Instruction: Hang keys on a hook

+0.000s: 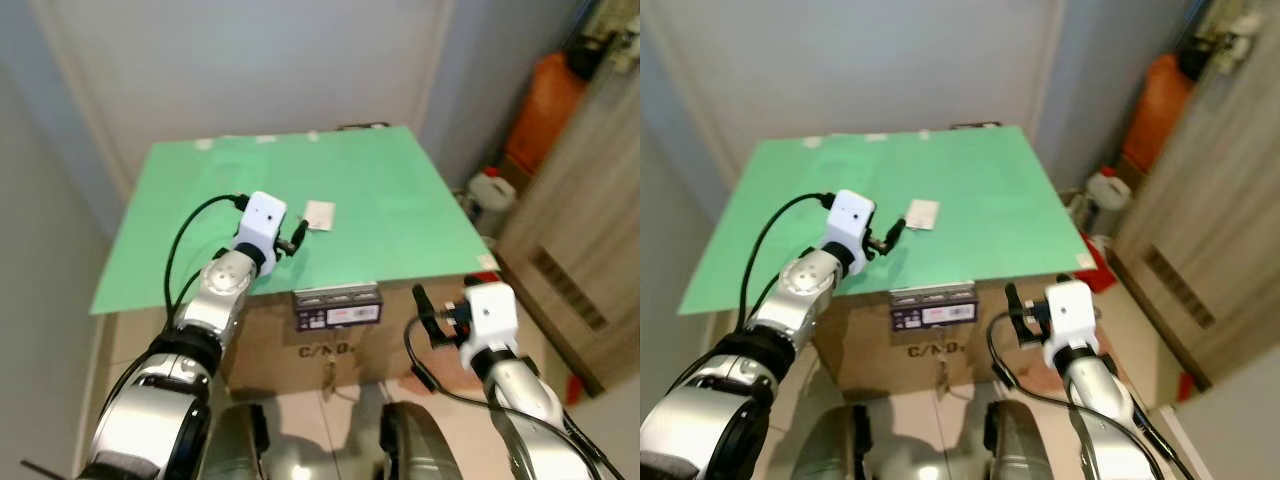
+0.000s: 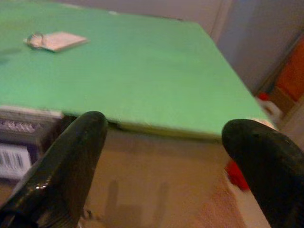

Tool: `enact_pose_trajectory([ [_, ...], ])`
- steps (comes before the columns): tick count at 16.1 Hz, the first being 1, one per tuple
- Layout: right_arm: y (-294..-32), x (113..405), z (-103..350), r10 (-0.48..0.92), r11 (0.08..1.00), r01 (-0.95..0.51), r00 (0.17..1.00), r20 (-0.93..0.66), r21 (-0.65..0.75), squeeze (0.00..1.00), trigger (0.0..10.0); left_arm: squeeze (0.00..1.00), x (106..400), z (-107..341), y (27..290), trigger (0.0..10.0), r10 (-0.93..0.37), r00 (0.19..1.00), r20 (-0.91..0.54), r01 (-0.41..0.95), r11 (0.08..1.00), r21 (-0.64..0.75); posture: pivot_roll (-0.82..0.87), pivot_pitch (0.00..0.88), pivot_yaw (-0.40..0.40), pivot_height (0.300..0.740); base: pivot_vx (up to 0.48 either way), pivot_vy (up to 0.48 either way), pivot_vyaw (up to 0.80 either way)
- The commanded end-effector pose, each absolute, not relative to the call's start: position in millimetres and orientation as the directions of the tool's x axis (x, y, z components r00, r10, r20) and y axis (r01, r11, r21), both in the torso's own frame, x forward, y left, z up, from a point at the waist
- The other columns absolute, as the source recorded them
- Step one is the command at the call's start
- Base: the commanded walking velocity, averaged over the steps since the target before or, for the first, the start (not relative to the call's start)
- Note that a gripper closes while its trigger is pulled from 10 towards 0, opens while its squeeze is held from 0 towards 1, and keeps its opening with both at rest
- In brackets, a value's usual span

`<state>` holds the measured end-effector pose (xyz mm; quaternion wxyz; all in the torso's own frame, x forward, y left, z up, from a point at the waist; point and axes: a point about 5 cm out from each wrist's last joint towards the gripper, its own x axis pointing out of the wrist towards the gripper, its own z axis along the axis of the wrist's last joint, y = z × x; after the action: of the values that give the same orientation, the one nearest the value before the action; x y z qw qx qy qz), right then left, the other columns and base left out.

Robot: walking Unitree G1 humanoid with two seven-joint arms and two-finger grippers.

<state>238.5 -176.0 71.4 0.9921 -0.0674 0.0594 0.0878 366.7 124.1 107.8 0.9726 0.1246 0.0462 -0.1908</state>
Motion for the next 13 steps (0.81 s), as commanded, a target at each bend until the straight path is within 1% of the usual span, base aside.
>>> enact_pose_trajectory([
  [1,-182.6,233.2,76.8,0.153,0.976,-0.171,0.979,-0.132,-0.137,0.0,10.0,0.0,370.2,111.6,121.4,10.0,-0.369,0.919,-0.138,0.392,0.893,0.223,-0.24,0.091,-0.001,0.618,0.0,0.0,0.0],
  [5,-192.1,204.9,81.4,0.14,0.977,-0.164,0.975,-0.172,-0.136,0.0,10.0,0.0,374.9,111.9,129.1,10.0,-0.34,0.924,-0.175,0.376,0.89,0.257,-0.29,0.13,-0.004,0.618,0.0,0.0,0.0],
  [8,-202.5,188.7,84.1,0.116,0.977,-0.15,0.971,-0.211,-0.154,0.0,10.0,0.0,377.8,113.8,134.3,10.0,-0.315,0.931,-0.184,0.355,0.9,0.254,-0.32,0.147,-0.012,0.618,0.0,0.0,0.0],
  [10,-206.5,183.7,85.6,0.107,0.976,-0.146,0.969,-0.223,-0.162,0.0,10.0,0.0,378.9,115.0,132.4,10.0,-0.316,0.93,-0.186,0.357,0.897,0.26,-0.34,0.151,-0.015,0.618,0.0,0.0,0.0],
  [13,-205.6,178.4,88.6,0.106,0.976,-0.147,0.965,-0.24,-0.163,0.0,10.0,0.0,379.4,114.9,129.6,10.0,-0.325,0.926,-0.191,0.368,0.892,0.264,-0.35,0.15,-0.014,0.618,0.0,0.0,0.0],
])
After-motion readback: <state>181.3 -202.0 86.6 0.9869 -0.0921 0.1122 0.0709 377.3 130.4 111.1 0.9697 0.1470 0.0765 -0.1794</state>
